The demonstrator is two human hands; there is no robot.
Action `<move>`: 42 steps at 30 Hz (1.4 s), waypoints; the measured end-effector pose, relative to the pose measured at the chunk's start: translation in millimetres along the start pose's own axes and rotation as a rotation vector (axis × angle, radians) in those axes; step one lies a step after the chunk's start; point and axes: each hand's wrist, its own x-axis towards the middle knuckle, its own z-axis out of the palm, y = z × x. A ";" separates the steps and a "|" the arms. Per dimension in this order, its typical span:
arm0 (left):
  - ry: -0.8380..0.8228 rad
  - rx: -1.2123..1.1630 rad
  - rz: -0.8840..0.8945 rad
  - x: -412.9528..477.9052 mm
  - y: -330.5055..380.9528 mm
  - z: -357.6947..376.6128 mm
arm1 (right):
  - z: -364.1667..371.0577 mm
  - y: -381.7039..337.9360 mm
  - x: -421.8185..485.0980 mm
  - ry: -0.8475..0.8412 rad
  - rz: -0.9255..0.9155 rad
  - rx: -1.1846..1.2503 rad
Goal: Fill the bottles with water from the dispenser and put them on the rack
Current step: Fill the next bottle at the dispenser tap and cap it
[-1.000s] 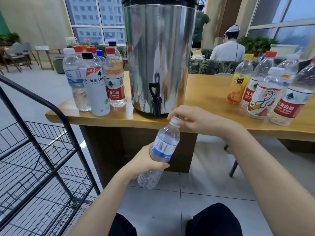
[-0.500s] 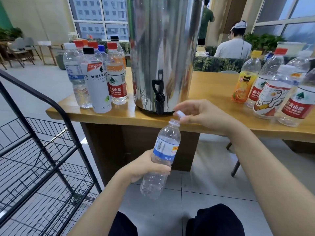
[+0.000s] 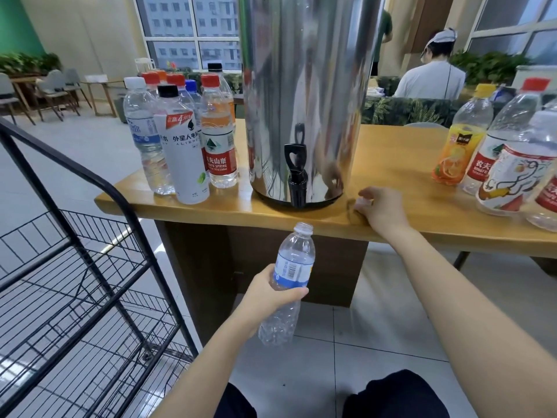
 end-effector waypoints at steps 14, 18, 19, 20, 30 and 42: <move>0.095 -0.050 0.036 18.8 19.0 6.3 | -25.4 -129.9 -42.3 0.249 -0.697 -0.050; 0.119 -0.032 0.034 20.9 19.4 5.8 | -19.4 -135.3 -40.1 0.162 -0.697 -0.046; 0.122 -0.031 0.034 21.5 19.0 5.8 | -18.6 -135.4 -39.7 0.165 -0.699 -0.025; 0.124 -0.032 0.033 22.1 18.7 6.0 | -18.0 -135.0 -39.1 0.168 -0.701 0.002; 0.118 -0.048 0.015 25.6 21.1 9.5 | -20.2 -130.9 -41.8 0.141 -0.722 0.131; 0.108 -0.065 0.013 30.0 25.3 8.1 | -18.2 -118.3 -38.9 0.193 -0.871 0.123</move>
